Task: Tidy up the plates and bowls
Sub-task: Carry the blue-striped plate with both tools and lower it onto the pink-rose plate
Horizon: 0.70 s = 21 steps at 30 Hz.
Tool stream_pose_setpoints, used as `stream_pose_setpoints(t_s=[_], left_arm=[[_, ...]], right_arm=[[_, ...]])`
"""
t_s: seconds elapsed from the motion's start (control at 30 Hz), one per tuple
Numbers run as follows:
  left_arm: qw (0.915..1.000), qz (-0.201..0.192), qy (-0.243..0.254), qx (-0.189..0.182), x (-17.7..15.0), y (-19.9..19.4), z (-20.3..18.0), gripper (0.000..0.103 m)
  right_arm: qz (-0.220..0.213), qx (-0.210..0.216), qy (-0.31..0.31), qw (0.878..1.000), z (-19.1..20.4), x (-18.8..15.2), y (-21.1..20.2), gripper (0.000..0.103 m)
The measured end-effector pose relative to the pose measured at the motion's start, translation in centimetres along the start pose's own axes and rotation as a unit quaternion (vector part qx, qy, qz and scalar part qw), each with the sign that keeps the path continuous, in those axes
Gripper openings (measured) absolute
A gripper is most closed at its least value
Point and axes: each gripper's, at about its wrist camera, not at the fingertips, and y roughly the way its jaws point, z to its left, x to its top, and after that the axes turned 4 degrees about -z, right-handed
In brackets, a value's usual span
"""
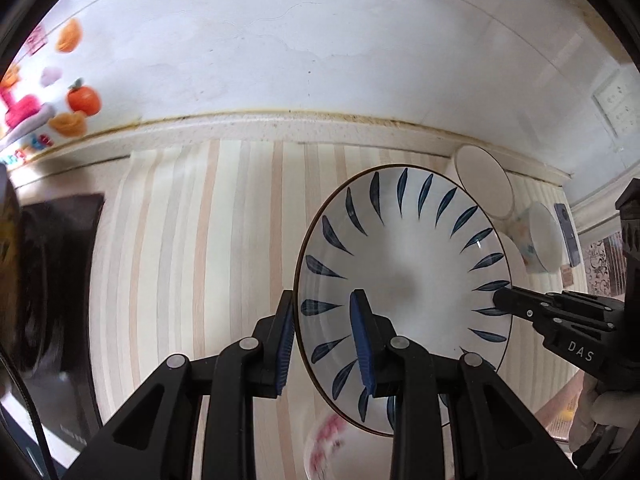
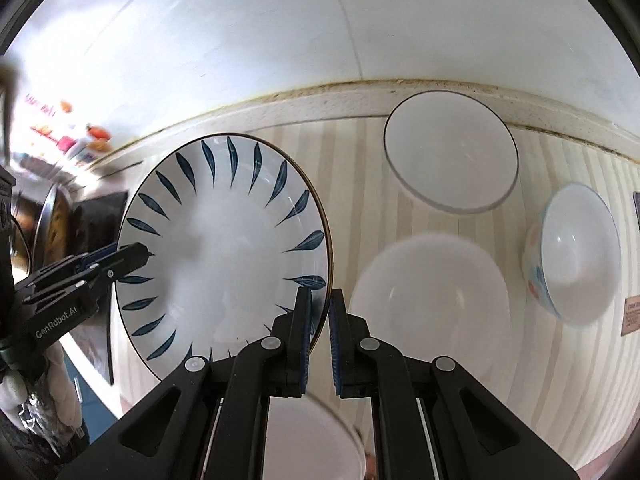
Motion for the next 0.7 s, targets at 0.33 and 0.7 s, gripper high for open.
stream_pose_setpoints(t_s=[0.33,0.7], left_arm=[[0.9994,0.009,-0.032,0.006,-7.0,-1.7,-0.9,0.025],[0.9983,0.047,-0.035,-0.006,-13.1,0.0,-1.7,0.025]], right_arm=[[0.016,0.032,-0.029,0.999,0.8,-8.1,-2.3,0.010],[0.047,0.028,-0.031,0.998,-0.4,-15.7,-2.0,0.010]])
